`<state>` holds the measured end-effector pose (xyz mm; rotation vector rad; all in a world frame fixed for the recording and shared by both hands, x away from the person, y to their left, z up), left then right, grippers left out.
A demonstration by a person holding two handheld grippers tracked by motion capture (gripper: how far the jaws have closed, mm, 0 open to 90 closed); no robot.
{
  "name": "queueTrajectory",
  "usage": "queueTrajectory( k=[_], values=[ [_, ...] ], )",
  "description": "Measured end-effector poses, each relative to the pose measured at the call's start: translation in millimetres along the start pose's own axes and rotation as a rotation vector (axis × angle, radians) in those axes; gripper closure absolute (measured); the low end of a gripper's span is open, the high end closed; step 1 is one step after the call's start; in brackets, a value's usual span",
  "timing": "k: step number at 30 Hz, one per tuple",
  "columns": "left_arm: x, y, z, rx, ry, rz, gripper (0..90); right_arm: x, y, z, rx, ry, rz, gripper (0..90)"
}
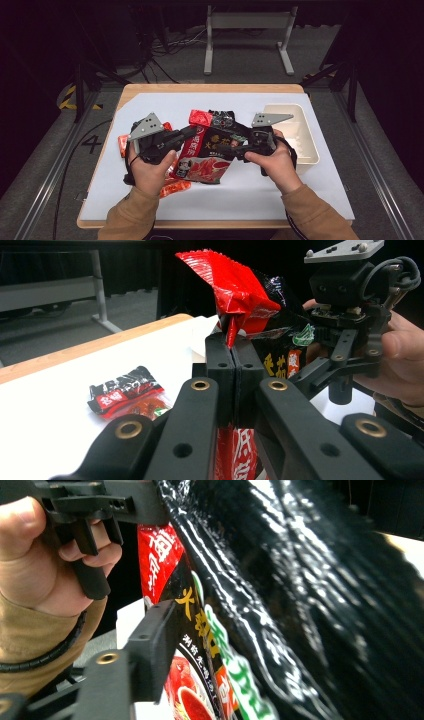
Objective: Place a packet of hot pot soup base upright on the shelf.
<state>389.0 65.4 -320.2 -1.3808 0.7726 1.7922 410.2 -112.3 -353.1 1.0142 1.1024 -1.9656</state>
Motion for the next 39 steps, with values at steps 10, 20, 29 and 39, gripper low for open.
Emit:
queueTrajectory(
  k=[10,20,29,39],
  values=[
    [0.5,-1.2,1.4,-0.002,-0.005,0.002,88.9,-3.2,2.5,1.7,0.004,-0.060,0.098,72.1],
    [4.2,-6.8,-0.1,-0.002,-0.019,0.008,85.7,-11.3,2.4,5.9,0.034,-0.077,0.178,79.9],
    [9.7,-16.0,0.2,-0.003,-0.023,0.048,65.3,-23.8,7.6,18.2,0.074,-0.071,0.220,83.2],
    [17.1,-34.3,18.6,-0.061,-0.033,0.090,47.0,-43.2,20.8,36.6,0.130,-0.070,0.253,83.2]
  ],
)
Point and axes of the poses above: each handheld gripper's, and its own axes: z roughly backward along the jaws, x roughly out of its underside, y roughly to its right, the point moved 7 cm from there along -z, roughly forward along the jaws, and after that the axes turned 8 degrees about -z, right-handed, at the moved point
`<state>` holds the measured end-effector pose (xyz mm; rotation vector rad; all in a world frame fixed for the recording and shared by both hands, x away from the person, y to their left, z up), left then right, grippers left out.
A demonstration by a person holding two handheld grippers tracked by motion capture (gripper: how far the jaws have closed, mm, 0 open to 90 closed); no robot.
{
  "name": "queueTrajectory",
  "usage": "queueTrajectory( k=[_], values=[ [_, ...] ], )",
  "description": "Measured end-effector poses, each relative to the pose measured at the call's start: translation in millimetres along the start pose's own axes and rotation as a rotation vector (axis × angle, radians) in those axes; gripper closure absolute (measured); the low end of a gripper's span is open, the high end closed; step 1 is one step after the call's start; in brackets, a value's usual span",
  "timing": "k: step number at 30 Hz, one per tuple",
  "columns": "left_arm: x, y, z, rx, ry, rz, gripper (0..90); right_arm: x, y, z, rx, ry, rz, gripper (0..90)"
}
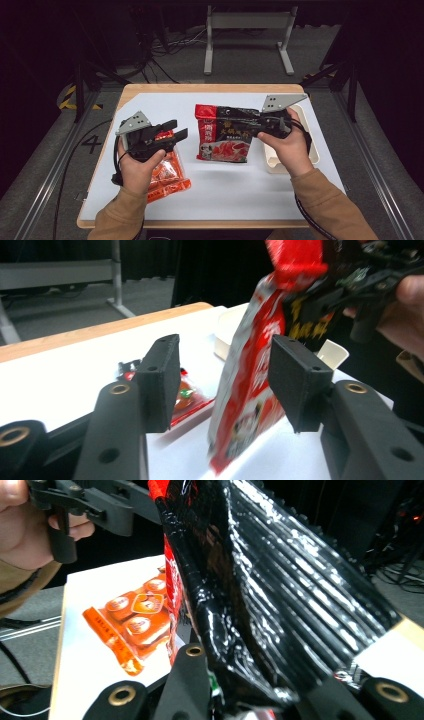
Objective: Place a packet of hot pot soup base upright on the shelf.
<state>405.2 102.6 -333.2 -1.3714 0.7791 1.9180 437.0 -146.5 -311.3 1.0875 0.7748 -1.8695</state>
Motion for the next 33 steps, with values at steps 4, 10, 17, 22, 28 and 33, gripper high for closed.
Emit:
queueTrajectory(
  k=[4,10,17,22,28,33],
  values=[
    [2.8,-6.1,5.4,-0.020,-0.007,0.009,44.6,-8.1,10.5,10.2,0.022,0.009,0.002,83.2],
    [9.8,-15.6,14.0,-0.053,-0.028,0.011,42.4,-18.5,24.8,23.2,0.055,0.023,0.010,83.2],
    [17.3,-21.7,17.4,-0.086,-0.059,0.004,41.0,-30.1,49.1,40.1,0.090,0.042,0.022,83.1],
    [20.4,-23.7,15.9,-0.090,-0.068,0.008,40.0,-37.4,64.5,53.7,0.132,0.040,0.038,83.0],
    [22.2,-25.0,14.7,-0.090,-0.077,0.006,39.9,-40.2,79.6,63.6,0.158,0.041,0.052,82.9],
    [22.1,-25.3,14.6,-0.081,-0.073,0.012,39.2,-42.5,92.2,70.4,0.191,0.041,0.084,82.9]
  ],
)
Point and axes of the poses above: each handheld gripper's, and its own axes: z roughly backward along the jaws, x roughly out of its underside, y roughly to its right, the point moved 7 cm from there along -z, roughly forward along the jaws, and after that the axes turned 8 degrees about -z, right-handed, at the moved point
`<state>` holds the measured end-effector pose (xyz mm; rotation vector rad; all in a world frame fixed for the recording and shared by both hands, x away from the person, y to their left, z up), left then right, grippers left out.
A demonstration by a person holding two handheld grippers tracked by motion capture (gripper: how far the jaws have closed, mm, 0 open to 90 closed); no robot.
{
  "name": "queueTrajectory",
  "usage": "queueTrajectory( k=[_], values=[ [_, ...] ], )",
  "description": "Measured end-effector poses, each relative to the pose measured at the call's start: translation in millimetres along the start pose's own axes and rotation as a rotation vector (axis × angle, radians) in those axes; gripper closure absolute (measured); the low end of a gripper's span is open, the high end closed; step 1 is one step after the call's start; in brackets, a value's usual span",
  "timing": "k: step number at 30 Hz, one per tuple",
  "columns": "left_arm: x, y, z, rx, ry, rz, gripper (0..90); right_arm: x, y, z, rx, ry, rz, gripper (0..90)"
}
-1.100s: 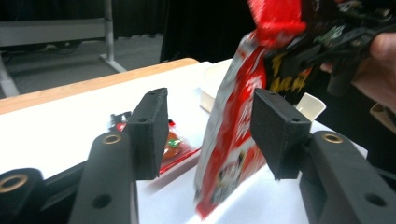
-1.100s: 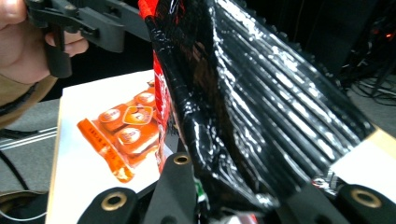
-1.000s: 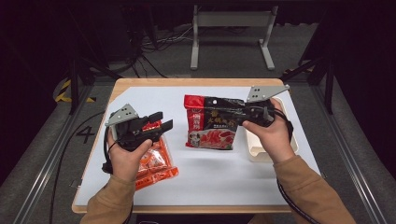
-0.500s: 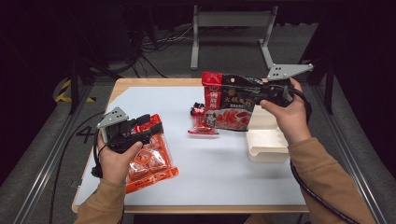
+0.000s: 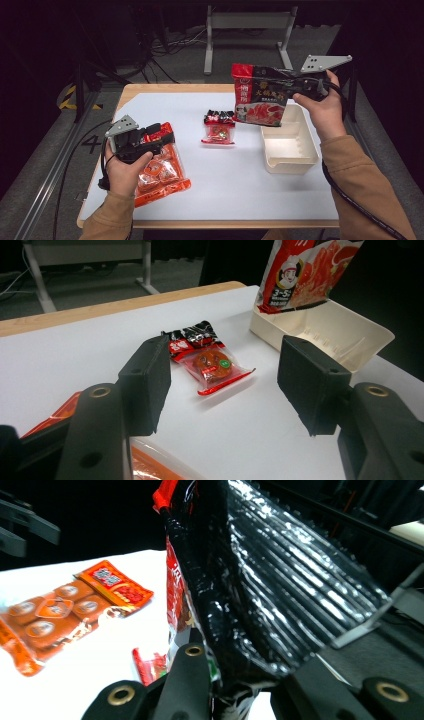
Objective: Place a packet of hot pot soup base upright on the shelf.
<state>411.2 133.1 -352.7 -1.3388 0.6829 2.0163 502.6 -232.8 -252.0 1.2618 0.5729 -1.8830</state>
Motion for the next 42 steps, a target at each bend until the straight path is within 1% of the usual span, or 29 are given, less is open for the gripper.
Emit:
queueTrajectory(
  k=[4,7,13,17,24,27,29,33,36,39,42],
  values=[
    [0.1,-0.2,0.1,0.003,-0.002,0.001,38.8,-0.9,10.9,3.1,0.026,-0.003,0.009,82.9],
    [0.3,-0.5,-0.2,0.003,-0.003,0.001,38.8,-0.8,18.2,4.8,0.034,-0.002,0.008,82.9],
    [0.8,-0.7,-1.2,0.005,-0.003,0.005,38.5,-0.9,30.3,7.9,0.023,0.016,0.036,83.0],
    [1.7,-1.3,-1.0,0.006,-0.003,0.012,38.5,-0.5,37.5,10.9,0.024,0.026,0.038,83.0],
    [1.8,-1.7,-1.4,0.004,-0.004,0.008,38.5,1.5,45.9,14.9,0.042,0.025,0.051,82.9],
    [2.0,-1.7,-1.6,0.003,-0.005,0.007,38.4,4.0,50.9,16.2,0.045,0.032,0.056,83.0],
    [2.1,-2.0,-1.9,0.002,-0.005,0.008,38.4,6.6,53.7,16.2,0.053,0.026,0.057,82.9],
    [2.6,-2.3,-2.3,0.002,-0.008,0.010,38.0,10.5,56.8,13.3,0.058,0.016,0.081,82.9],
    [2.5,-2.2,-2.0,0.002,-0.007,0.011,38.1,12.9,58.9,12.7,0.057,0.015,0.078,82.9],
    [2.8,-2.6,-2.2,0.002,-0.007,0.012,38.0,19.3,64.4,12.6,0.066,0.006,0.074,82.9],
    [3.3,-2.7,-2.8,0.002,-0.011,0.011,37.9,23.8,66.7,12.2,0.073,-0.003,0.073,82.9]
  ],
)
Point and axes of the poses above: each handheld gripper's, and its own axes: z roughly backward along the jaws, x roughly out of its underside, y roughly to its right, the point moved 7 cm from there along -z, roughly forward along the jaws, and after that the axes turned 8 degrees about -z, right-handed, at the moved point
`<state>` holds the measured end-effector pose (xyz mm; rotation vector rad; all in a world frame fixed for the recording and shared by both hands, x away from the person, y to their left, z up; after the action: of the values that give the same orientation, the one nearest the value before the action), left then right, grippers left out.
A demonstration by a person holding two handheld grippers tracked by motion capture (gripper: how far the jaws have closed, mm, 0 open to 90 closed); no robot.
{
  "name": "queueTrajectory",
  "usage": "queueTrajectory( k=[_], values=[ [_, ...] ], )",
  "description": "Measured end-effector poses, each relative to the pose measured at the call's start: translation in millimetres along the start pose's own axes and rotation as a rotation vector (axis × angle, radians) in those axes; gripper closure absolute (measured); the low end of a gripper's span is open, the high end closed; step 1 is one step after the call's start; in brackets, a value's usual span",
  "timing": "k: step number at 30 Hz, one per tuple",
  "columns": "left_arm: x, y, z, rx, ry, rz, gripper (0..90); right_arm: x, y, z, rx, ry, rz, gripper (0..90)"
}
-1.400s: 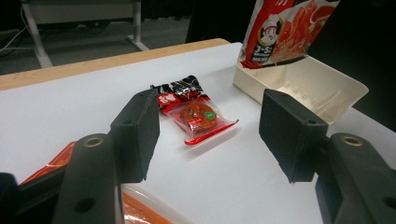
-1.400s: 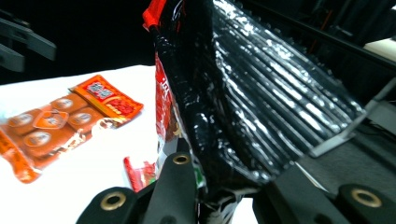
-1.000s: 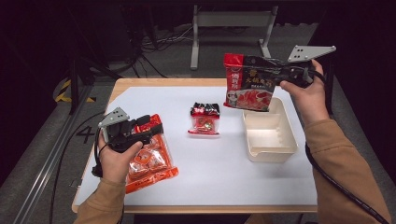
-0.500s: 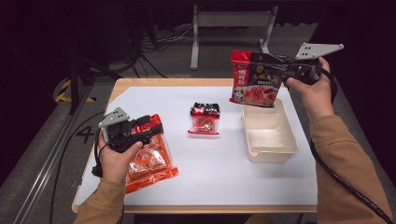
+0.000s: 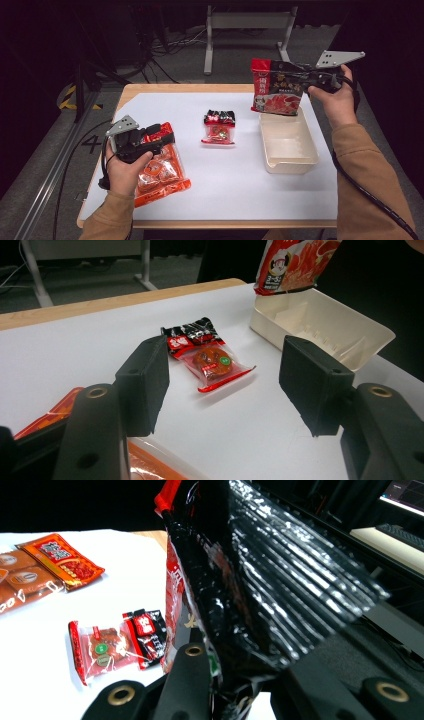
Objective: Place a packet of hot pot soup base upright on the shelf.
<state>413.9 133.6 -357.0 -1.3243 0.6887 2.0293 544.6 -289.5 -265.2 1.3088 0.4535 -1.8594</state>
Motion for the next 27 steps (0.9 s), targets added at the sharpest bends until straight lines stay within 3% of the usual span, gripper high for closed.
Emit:
queueTrajectory(
  k=[27],
  values=[
    [2.0,-0.4,-2.2,0.008,-0.003,0.013,37.2,34.7,14.6,-2.6,0.017,-0.068,-0.008,82.6]
  ],
)
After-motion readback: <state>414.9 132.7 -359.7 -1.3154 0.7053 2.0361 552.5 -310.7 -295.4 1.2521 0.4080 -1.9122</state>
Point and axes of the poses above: each handheld gripper's, and its own axes: z roughly backward along the jaws, x roughly out of its underside, y roughly to its right, the point moved 7 cm from there along -z, roughly forward along the jaws, and after that the axes turned 8 degrees about -z, right-handed, at the moved point
